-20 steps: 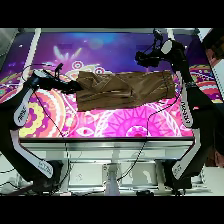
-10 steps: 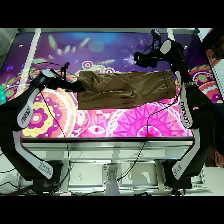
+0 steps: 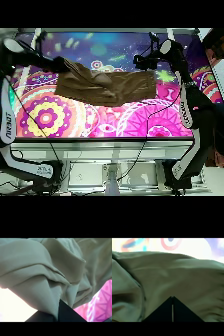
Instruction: Fold the clothes and pants, and hang the long-sleeved shirts on hangers.
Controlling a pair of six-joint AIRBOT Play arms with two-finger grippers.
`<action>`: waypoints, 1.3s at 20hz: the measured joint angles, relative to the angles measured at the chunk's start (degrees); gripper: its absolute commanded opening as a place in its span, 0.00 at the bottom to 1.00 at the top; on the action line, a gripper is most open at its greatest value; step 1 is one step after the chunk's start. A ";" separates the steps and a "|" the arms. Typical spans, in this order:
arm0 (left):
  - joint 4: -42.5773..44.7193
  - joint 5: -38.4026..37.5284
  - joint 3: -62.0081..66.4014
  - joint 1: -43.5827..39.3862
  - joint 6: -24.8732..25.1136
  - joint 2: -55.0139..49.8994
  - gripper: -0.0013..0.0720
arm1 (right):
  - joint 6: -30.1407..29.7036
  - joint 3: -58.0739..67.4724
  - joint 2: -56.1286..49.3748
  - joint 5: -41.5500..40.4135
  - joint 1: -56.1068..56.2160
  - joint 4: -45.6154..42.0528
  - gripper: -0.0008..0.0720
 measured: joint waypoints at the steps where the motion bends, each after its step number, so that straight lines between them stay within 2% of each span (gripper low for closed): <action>1: 1.29 -1.14 2.05 -0.07 -0.94 0.61 0.03 | -0.37 0.00 0.00 0.35 0.37 0.04 0.06; 6: 4.11 -4.87 7.02 -1.16 -4.76 2.03 0.03 | -2.27 -0.57 -0.13 -1.38 4.66 0.13 0.06; 12: 2.82 -7.54 8.07 -2.93 -5.49 2.29 0.03 | -2.67 -2.21 -1.22 -11.04 12.59 0.04 0.06; 15: 3.67 -8.46 8.15 -2.95 -5.31 2.23 0.03 | -0.74 -2.40 -3.28 -15.82 16.09 0.09 0.06; 19: -0.98 -9.38 8.20 -2.84 -4.04 2.21 0.03 | 2.29 -2.51 -7.10 -20.79 19.85 1.73 0.06; 26: -7.72 -7.48 8.20 -3.63 -3.89 2.38 0.03 | 5.31 -2.43 -12.63 -24.65 23.43 7.67 0.06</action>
